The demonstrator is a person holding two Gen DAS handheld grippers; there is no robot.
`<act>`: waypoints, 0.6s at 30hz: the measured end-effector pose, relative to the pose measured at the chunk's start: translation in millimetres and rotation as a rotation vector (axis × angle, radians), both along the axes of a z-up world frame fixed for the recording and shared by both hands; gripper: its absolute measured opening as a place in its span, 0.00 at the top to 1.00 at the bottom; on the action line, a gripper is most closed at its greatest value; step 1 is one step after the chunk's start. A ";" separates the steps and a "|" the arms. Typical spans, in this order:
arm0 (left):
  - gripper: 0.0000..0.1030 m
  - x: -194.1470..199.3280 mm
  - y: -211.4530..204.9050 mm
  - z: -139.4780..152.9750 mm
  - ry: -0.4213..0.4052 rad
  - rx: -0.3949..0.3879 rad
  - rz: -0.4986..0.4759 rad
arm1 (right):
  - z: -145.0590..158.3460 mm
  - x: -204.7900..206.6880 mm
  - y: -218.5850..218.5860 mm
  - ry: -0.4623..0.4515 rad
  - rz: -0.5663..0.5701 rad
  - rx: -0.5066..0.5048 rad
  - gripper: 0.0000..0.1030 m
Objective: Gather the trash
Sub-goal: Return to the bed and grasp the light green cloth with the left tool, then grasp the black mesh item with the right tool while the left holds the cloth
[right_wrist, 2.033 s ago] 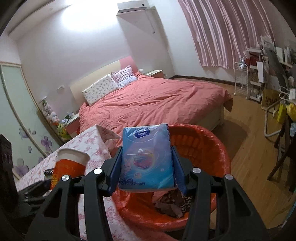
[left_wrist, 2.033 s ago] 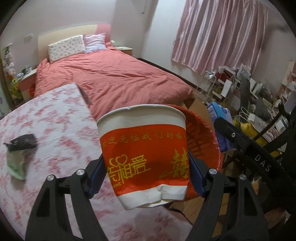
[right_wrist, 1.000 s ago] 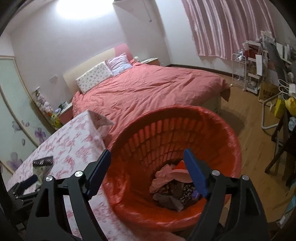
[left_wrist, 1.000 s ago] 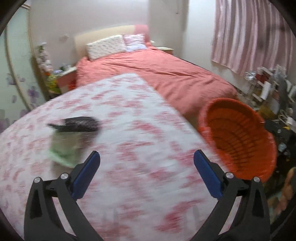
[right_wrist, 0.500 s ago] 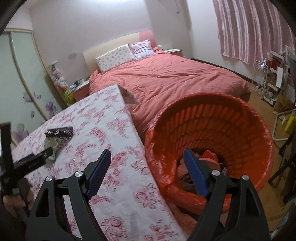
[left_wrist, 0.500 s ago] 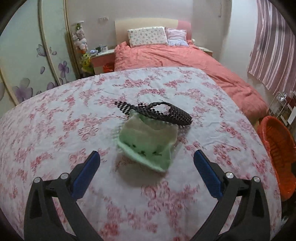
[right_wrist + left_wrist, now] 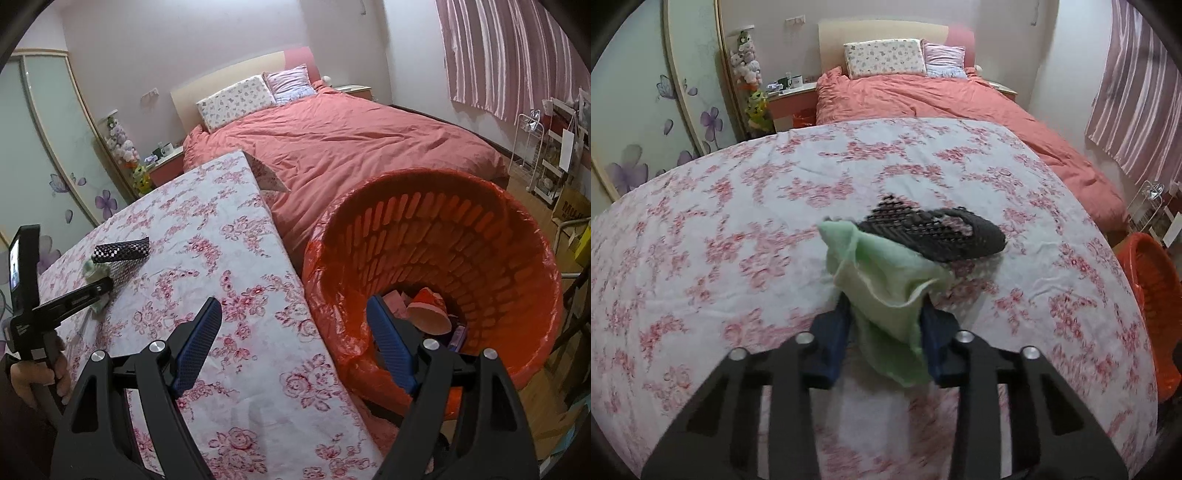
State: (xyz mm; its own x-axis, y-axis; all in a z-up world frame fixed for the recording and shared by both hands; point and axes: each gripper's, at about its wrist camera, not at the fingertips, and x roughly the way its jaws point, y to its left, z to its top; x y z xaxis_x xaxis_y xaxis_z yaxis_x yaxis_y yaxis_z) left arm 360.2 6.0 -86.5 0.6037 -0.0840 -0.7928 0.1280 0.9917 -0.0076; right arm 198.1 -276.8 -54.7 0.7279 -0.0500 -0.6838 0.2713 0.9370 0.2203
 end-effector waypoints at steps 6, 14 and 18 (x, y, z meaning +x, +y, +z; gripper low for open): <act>0.71 -19.0 53.0 4.2 -0.011 0.012 0.063 | 3.4 5.8 20.5 -0.003 0.045 -0.005 0.22; 0.62 -34.8 127.8 3.4 -0.006 0.043 0.202 | 1.1 23.4 62.6 0.020 0.129 -0.023 0.22; 0.45 -36.1 139.4 0.4 -0.007 0.021 0.221 | -1.3 35.9 91.2 0.036 0.183 -0.044 0.22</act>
